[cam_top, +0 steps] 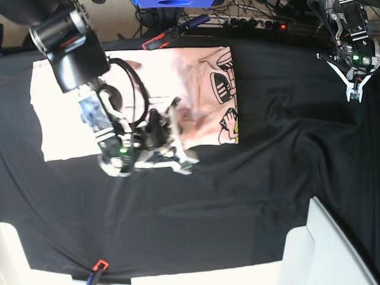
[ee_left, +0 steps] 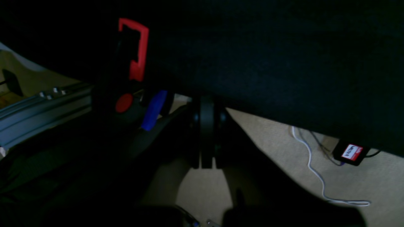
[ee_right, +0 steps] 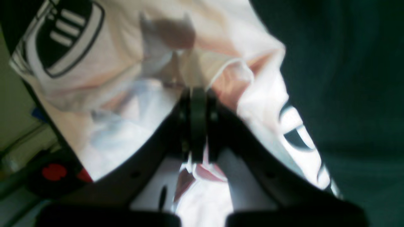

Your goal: Fold the T-shirt properly

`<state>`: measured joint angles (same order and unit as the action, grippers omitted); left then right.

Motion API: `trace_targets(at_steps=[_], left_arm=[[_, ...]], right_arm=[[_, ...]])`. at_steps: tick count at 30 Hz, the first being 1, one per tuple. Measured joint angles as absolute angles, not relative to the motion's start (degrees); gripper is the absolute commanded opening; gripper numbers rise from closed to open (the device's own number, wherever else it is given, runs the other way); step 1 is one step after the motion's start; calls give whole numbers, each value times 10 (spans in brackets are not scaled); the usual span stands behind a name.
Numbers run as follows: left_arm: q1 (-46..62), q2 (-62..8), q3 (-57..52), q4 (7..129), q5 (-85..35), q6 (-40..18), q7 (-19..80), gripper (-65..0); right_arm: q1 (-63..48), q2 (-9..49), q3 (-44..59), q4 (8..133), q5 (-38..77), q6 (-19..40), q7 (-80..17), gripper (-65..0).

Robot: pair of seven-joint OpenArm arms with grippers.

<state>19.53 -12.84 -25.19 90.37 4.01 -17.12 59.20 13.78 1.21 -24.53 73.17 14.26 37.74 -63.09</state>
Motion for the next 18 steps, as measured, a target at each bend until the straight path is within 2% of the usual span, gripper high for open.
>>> trace_targets(at_steps=[11, 18], left_arm=[[174, -131, -255, 903, 41, -171, 590, -650], [175, -131, -252, 903, 42, -171, 590, -650]], right_arm=[[33, 49, -215, 885, 142, 380, -691, -650], [-36, 65, -199, 950, 145, 380, -691, -650]])
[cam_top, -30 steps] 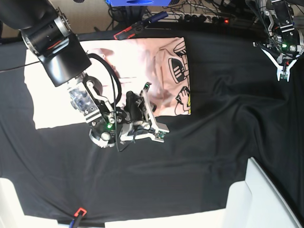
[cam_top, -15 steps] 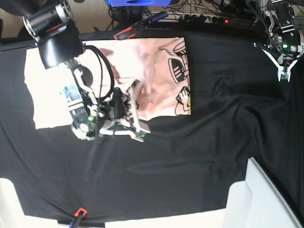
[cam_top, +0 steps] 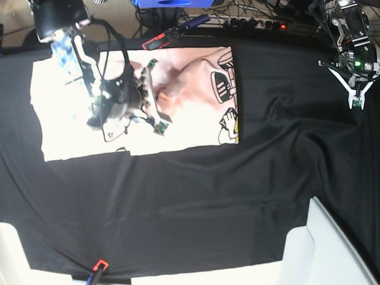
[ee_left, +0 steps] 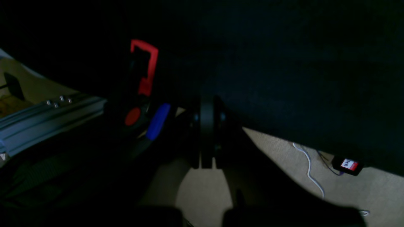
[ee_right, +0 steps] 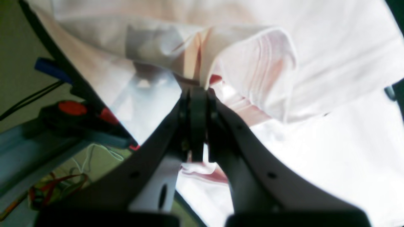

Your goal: Fold the T-shirt properly

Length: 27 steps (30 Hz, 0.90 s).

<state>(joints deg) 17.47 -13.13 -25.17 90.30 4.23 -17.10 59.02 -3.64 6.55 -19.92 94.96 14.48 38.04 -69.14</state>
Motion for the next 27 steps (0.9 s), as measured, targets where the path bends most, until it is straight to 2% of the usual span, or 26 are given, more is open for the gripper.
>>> trace_targets(at_steps=[5, 17, 19, 23, 24, 27], left_arm=[[175, -134, -256, 903, 43, -171, 591, -650], [175, -134, -252, 903, 43, -171, 590, -650], [175, -133, -252, 903, 42, -171, 590, -650], [175, -134, -252, 903, 43, -171, 590, -650], [175, -134, -252, 903, 43, -171, 590, -650], [175, -133, -252, 903, 43, -171, 590, -650]], right_arm=[[-74, 67, -153, 969, 141, 379, -694, -650], [-126, 80, -146, 999, 142, 379, -691, -633], [-131, 80, -146, 1017, 142, 379, -697, -551], [-148, 77, -146, 1064, 142, 379, -719, -286], [-151, 77, -146, 1074, 144, 379, -719, -257], [-151, 77, -146, 1084, 145, 368, -720, -284]])
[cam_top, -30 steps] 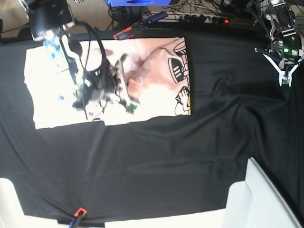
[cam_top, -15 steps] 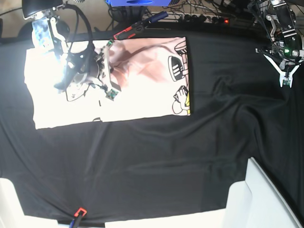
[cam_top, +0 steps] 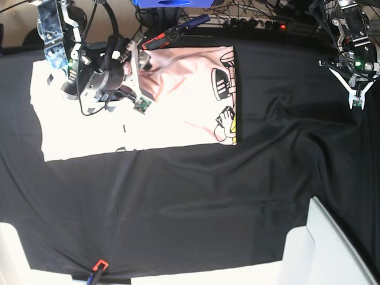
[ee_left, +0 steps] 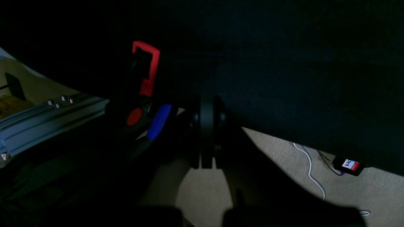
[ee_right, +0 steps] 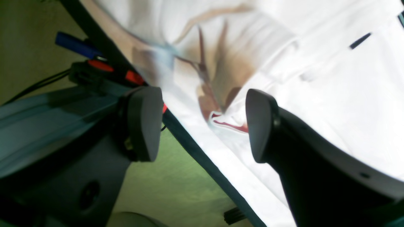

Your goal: Fold the T-shirt properly

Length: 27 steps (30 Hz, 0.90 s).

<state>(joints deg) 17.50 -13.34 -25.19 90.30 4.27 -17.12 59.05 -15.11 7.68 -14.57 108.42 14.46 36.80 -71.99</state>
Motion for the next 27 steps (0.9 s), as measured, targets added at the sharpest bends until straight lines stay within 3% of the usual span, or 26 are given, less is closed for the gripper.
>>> trace_targets(at_steps=[5, 7, 8, 11, 12, 20, 27], left_arm=[[175, -133, -255, 903, 43, -171, 590, -650], [175, -134, -255, 903, 43, -171, 590, -650], [175, -134, -255, 903, 43, -171, 590, -650], [175, -134, -254, 903, 43, -171, 590, -650], [175, -134, -254, 903, 43, -171, 591, -650], [175, -134, -255, 903, 42, -171, 590, -650], [180, -133, -255, 903, 41, -171, 590, -650]], right_arm=[[-157, 77, -145, 1094, 145, 333, -721, -342], [-132, 77, -149, 1094, 147, 333, -728, -393], [-116, 75, -149, 1094, 147, 333, -725, -432], [-74, 59, -149, 1093, 147, 330, -721, -631], [-69, 55, -149, 1088, 148, 330, -721, -650], [11, 16, -150, 946, 147, 331, -713, -650], [55, 17, -182, 817, 145, 331, -654, -650]])
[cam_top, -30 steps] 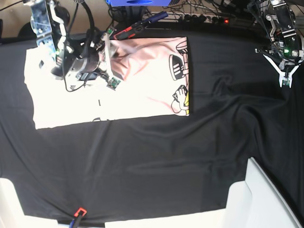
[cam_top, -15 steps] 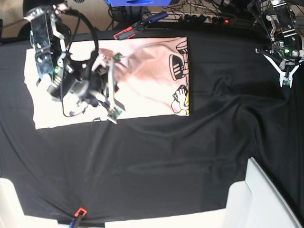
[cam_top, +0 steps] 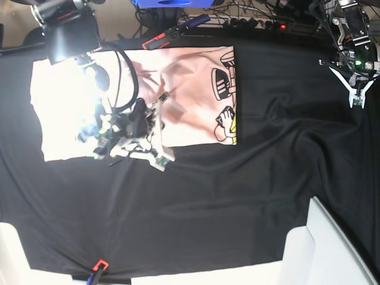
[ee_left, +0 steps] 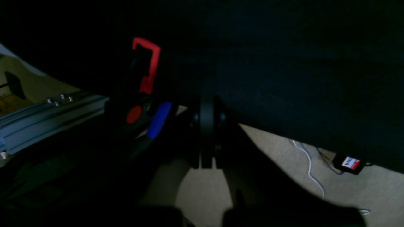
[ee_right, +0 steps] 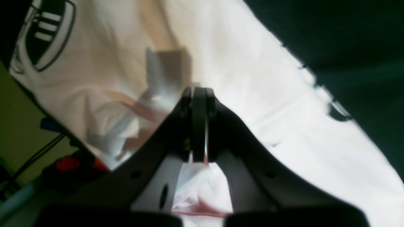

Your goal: Fold the T-shirt properly

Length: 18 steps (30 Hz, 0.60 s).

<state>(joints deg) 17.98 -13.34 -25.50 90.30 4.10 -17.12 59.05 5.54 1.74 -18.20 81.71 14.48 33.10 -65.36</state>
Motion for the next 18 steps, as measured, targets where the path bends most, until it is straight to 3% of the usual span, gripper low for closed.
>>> trace_targets(at_steps=[6, 18], left_arm=[[181, -133, -256, 903, 42, -171, 590, -650], [176, -134, -256, 903, 43, -171, 591, -650]], right_arm=[[24, 22, -183, 790, 144, 331, -640, -650], [-61, 56, -183, 872, 145, 331, -639, -650]])
